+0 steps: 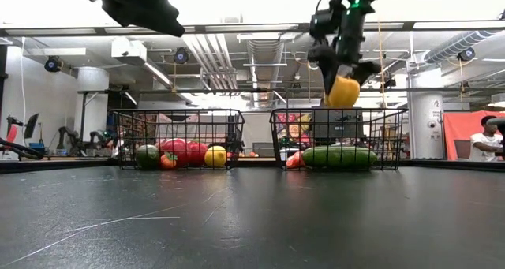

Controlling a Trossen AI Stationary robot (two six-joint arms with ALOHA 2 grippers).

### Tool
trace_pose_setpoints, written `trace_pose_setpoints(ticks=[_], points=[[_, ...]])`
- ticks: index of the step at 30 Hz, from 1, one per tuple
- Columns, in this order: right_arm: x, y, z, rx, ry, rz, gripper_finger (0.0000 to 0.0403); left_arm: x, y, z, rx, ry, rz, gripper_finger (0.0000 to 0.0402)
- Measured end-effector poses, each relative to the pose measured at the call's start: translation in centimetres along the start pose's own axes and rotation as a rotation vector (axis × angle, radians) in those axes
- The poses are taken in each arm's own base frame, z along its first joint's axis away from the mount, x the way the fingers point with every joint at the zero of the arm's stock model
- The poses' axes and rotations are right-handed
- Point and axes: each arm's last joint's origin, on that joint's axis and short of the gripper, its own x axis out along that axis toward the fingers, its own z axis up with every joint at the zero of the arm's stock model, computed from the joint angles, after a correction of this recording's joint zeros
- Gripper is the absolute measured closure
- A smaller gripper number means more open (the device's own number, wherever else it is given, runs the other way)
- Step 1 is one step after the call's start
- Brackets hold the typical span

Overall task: Sort produce into baskets
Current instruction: Put the bell pepper into the right wire basket

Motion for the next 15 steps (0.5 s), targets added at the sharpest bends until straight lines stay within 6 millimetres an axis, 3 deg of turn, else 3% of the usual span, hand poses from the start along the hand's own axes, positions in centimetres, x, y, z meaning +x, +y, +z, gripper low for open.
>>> trace_pose_setpoints(ticks=[8,15], points=[[5.2,-0.7,2.2,-0.048,0.184,-0.039,0.0074,0.0,0.0,0.1,-0.011,-0.014,0.007,0.0169],[7.8,-0.8,3.2,-0.1,0.242,-0.076,0.0074,0.0,0.0,0.1,-0.013,-0.015,0.008,0.0169]])
